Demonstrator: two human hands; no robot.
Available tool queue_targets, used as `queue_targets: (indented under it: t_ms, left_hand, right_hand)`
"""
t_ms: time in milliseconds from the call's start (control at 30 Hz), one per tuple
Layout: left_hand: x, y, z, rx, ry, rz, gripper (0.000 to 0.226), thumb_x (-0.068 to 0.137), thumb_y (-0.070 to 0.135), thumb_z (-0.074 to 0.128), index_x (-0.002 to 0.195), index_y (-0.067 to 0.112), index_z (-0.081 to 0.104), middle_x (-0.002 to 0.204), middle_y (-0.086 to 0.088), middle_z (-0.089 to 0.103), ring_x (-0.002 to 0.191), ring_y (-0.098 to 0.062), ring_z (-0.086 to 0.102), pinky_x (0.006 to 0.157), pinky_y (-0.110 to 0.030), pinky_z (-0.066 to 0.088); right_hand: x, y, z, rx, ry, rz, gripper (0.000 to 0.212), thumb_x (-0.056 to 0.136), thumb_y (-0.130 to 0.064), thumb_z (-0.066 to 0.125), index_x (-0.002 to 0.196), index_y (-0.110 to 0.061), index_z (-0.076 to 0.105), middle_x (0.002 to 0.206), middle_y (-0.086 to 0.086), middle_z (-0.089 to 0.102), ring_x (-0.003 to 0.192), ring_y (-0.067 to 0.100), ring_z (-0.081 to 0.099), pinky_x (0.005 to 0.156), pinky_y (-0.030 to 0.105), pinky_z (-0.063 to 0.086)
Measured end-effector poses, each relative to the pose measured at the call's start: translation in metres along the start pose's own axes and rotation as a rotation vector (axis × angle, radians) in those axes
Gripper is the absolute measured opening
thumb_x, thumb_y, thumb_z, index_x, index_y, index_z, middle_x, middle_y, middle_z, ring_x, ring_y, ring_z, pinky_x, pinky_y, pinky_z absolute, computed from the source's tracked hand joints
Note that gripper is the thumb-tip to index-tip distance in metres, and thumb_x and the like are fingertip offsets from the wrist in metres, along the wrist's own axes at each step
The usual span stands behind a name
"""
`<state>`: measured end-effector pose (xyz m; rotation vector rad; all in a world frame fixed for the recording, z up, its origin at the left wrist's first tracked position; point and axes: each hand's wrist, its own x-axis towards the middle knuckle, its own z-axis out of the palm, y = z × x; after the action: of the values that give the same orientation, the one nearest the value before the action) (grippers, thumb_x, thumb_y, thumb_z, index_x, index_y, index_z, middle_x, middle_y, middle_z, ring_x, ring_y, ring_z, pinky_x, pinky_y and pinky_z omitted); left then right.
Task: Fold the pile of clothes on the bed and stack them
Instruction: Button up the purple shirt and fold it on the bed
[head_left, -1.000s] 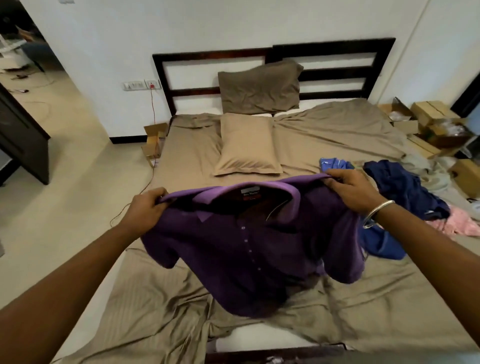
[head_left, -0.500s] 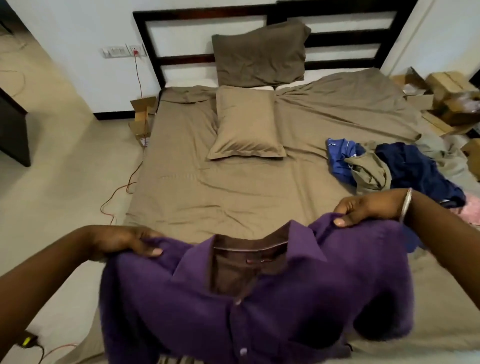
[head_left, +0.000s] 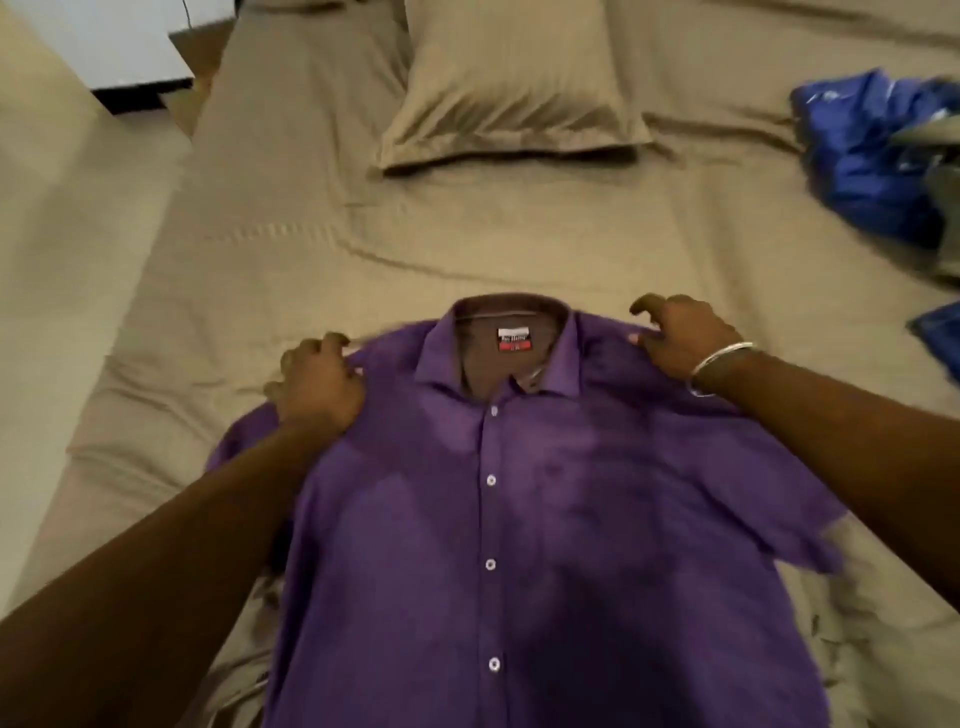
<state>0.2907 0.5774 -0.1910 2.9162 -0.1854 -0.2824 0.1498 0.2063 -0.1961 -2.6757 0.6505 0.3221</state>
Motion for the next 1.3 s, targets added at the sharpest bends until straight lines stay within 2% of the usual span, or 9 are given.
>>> queue_targets:
  t_ms: [67,233,400,667,733,900,1100,1200,1300]
  left_hand:
    - [-0.017,0.009,0.042,-0.058,0.115,0.068,0.034,0.09,0.025,0.058,0.124,0.022,0.056,0.127,-0.009,0.054,0.122,-0.035,0.047,0.094,-0.057,0.041]
    - [-0.037,0.011,0.089,-0.09,0.152,0.302,0.037,0.085,0.024,0.059,0.122,0.026,0.06,0.108,-0.005,0.059,0.103,-0.034,0.057,0.079,-0.047,0.048]
    - [-0.004,0.027,0.089,0.048,0.1,0.473,0.049,0.084,0.031,0.066,0.131,0.039,0.057,0.118,-0.002,0.053,0.106,-0.03,0.053,0.075,-0.046,0.051]
    - [0.039,0.043,0.078,-0.15,-0.097,0.662,0.026,0.083,0.051,0.056,0.105,0.048,0.068,0.113,0.021,0.068,0.111,-0.014,0.061,0.09,-0.046,0.05]
    - [0.047,0.048,0.077,-0.242,-0.186,0.681,0.033,0.084,0.057,0.051,0.11,0.045,0.068,0.106,0.017,0.071,0.105,-0.012,0.062,0.091,-0.043,0.05]
    - [0.06,0.066,0.072,-0.117,-0.07,0.624,0.03,0.099,0.044,0.042,0.112,0.024,0.06,0.095,0.005,0.062,0.112,-0.023,0.053,0.093,-0.045,0.042]
    - [0.048,0.086,0.1,-0.152,-0.077,0.597,0.025,0.091,0.038,0.054,0.114,0.037,0.065,0.106,0.008,0.071,0.106,-0.026,0.057,0.089,-0.046,0.048]
    - [0.046,0.086,0.106,-0.3,-0.16,0.616,0.03,0.079,0.039,0.064,0.106,0.032,0.073,0.1,0.007,0.074,0.096,-0.021,0.064,0.089,-0.04,0.05]
    - [0.048,0.088,0.103,-0.302,-0.171,0.647,0.018,0.083,0.03,0.074,0.098,0.021,0.078,0.096,0.001,0.075,0.093,-0.02,0.067,0.091,-0.035,0.047]
  right_hand:
    - [-0.008,-0.009,0.053,-0.005,0.15,-0.021,0.044,0.088,-0.033,0.063,0.129,-0.021,0.054,0.134,0.014,0.048,0.118,0.038,0.052,0.096,0.055,0.04]
    - [-0.035,-0.05,0.121,0.06,0.328,-0.363,0.048,0.073,-0.03,0.057,0.121,-0.022,0.06,0.123,0.001,0.057,0.108,0.029,0.06,0.073,0.039,0.044]
    - [-0.004,-0.062,0.133,0.116,0.35,-0.432,0.048,0.083,-0.022,0.061,0.13,-0.017,0.055,0.142,0.003,0.049,0.113,0.034,0.058,0.084,0.043,0.055]
    - [0.02,-0.066,0.114,0.276,0.361,-0.576,0.018,0.089,-0.014,0.057,0.102,-0.012,0.069,0.101,0.005,0.066,0.084,0.031,0.059,0.076,0.041,0.047]
    - [0.019,-0.066,0.106,0.323,0.371,-0.651,0.018,0.087,-0.01,0.061,0.101,-0.01,0.072,0.104,0.005,0.068,0.087,0.026,0.059,0.078,0.037,0.047]
    - [0.026,-0.056,0.097,0.35,0.297,-0.711,0.022,0.09,-0.018,0.061,0.107,-0.016,0.075,0.11,0.0,0.068,0.091,0.022,0.058,0.082,0.032,0.048]
    - [0.035,-0.069,0.099,0.29,0.152,-0.699,0.019,0.086,-0.022,0.068,0.103,-0.022,0.075,0.092,-0.007,0.07,0.085,0.024,0.056,0.075,0.037,0.05]
    - [0.035,-0.067,0.113,0.3,0.174,-0.623,0.02,0.083,-0.019,0.072,0.102,-0.022,0.073,0.077,-0.011,0.056,0.079,0.019,0.051,0.07,0.036,0.049]
    - [0.034,-0.067,0.129,0.321,0.222,-0.649,0.016,0.082,-0.016,0.071,0.098,-0.018,0.073,0.087,-0.005,0.069,0.077,0.016,0.048,0.072,0.03,0.044]
